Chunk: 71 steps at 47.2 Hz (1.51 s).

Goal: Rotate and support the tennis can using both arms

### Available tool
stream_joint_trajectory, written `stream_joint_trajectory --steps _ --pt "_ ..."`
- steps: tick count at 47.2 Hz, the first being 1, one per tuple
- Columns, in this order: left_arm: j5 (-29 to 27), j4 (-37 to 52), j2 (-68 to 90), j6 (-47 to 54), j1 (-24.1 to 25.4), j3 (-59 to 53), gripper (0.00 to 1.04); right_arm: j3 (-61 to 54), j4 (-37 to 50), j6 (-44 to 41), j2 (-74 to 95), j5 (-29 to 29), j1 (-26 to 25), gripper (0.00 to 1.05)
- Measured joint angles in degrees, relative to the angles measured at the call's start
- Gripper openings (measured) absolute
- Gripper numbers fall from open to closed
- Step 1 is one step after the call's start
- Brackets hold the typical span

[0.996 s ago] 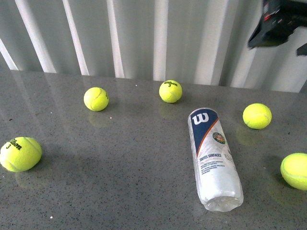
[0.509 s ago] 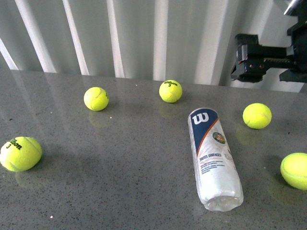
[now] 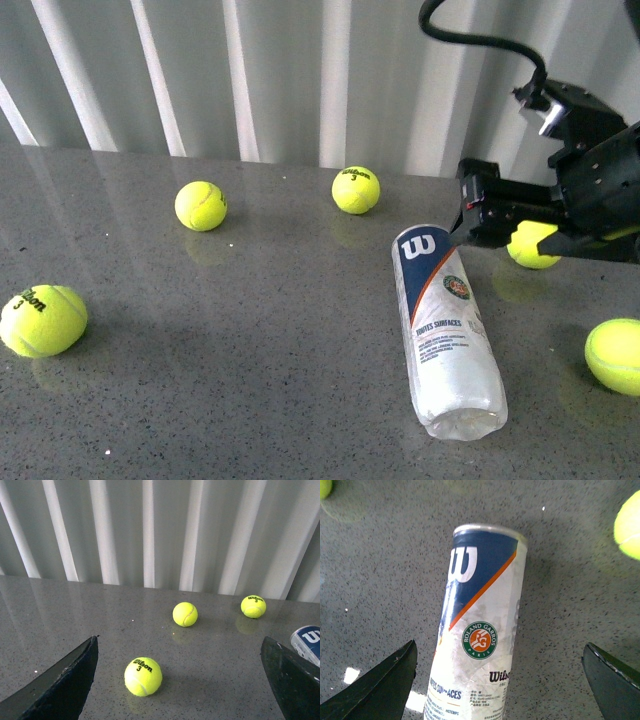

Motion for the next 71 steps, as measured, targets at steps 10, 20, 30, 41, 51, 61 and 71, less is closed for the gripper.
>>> stream_joint_trajectory --steps 10,20,30,41,51,61,71 --pt "0.0 0.0 0.0 0.0 0.0 0.0 0.98 1.9 0.7 0.8 6.2 -0.7 1.2 0.98" --pt "0.0 0.0 0.0 0.0 0.0 0.0 0.98 4.3 2.6 1.5 11.1 -1.3 2.2 0.98" --pt "0.0 0.0 0.0 0.0 0.0 0.0 0.98 5.9 4.1 2.4 14.9 -1.5 3.1 0.98" --pt "0.0 0.0 0.0 0.0 0.0 0.0 0.98 6.2 5.4 3.0 17.0 -1.4 4.0 0.97" --pt "0.0 0.0 0.0 0.0 0.0 0.0 0.98 6.4 5.7 2.9 17.2 -0.7 4.1 0.67" --pt "0.0 0.0 0.0 0.0 0.0 0.0 0.98 5.7 6.2 2.9 16.6 0.0 4.1 0.40" --pt "0.0 0.0 0.0 0.0 0.0 0.0 0.98 5.0 6.3 2.8 15.3 0.5 4.2 0.21"
